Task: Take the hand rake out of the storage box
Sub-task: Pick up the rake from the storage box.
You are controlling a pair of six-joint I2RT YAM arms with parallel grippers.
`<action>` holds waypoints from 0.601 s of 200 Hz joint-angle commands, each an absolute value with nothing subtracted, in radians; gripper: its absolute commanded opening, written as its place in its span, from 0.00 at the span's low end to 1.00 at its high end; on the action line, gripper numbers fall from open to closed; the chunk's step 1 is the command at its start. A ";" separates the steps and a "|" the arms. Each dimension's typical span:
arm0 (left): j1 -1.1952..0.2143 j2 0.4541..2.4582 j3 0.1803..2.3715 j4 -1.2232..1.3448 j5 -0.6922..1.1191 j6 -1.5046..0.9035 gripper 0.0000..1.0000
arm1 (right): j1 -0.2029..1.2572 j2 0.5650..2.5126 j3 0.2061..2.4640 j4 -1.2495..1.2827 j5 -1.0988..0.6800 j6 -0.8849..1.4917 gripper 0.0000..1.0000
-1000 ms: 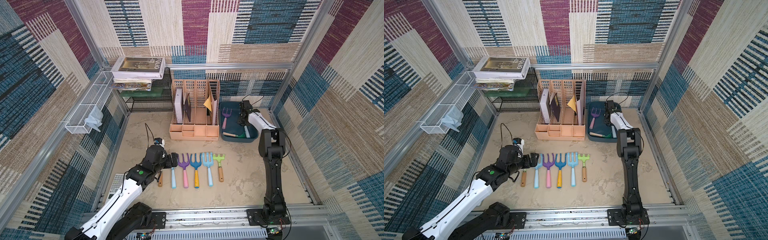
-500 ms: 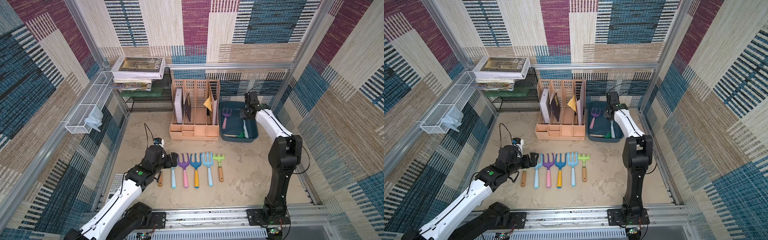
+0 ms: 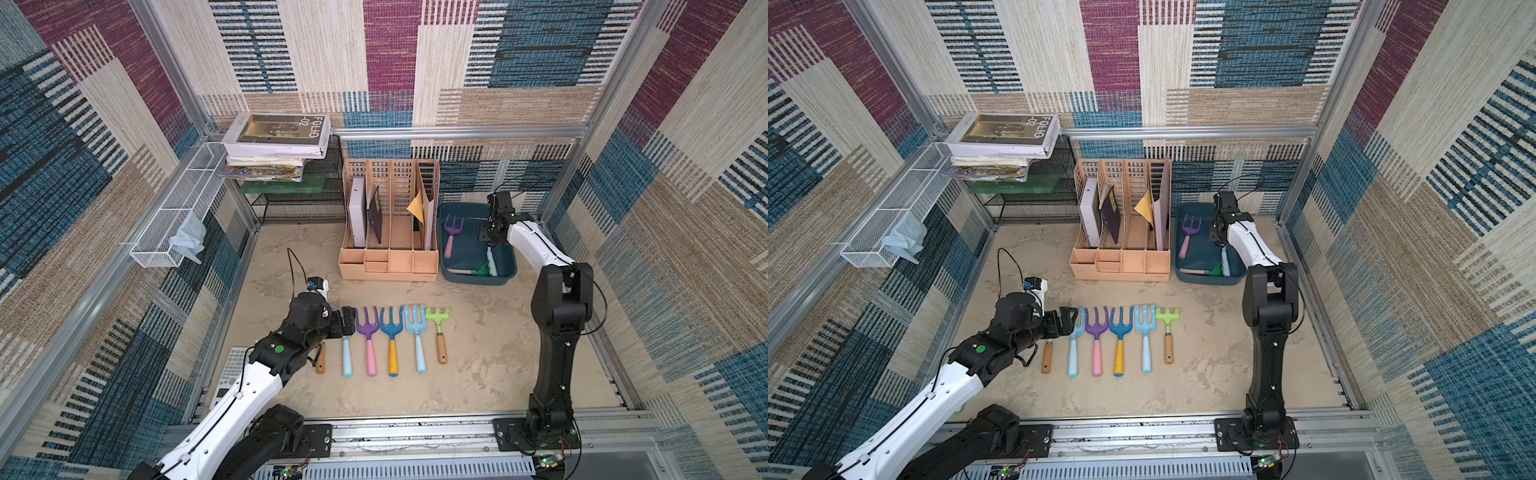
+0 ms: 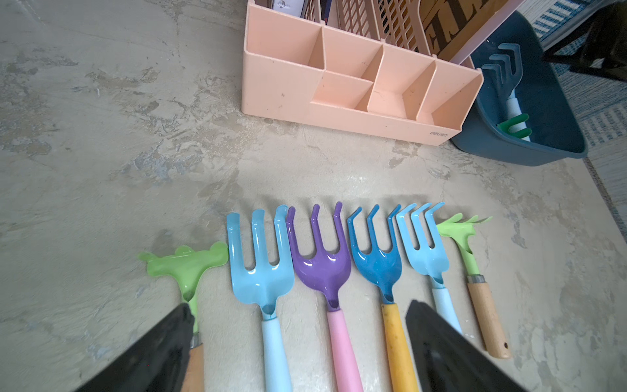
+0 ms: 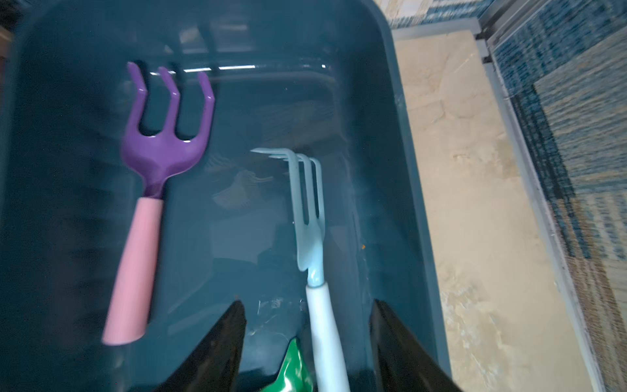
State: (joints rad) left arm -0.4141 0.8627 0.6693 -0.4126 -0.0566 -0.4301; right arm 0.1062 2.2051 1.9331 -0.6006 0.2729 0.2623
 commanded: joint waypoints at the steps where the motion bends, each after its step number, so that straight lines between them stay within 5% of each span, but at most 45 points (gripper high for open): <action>1: -0.412 0.859 0.670 -0.395 -0.069 -0.422 1.00 | 0.095 2.267 1.984 -0.617 0.252 0.279 0.61; 28: -0.412 0.873 0.668 -0.368 -0.063 -0.413 1.00 | 0.084 2.347 2.049 -0.612 0.224 0.285 0.55; 120: -0.401 1.030 0.796 -0.318 0.000 -0.356 0.99 | 0.063 2.436 2.183 -0.658 0.186 0.295 0.01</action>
State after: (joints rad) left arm -0.4053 1.0237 0.7738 -0.3527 -0.0063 -0.3954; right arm 0.0639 2.4783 2.1838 -0.6476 0.1963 0.2935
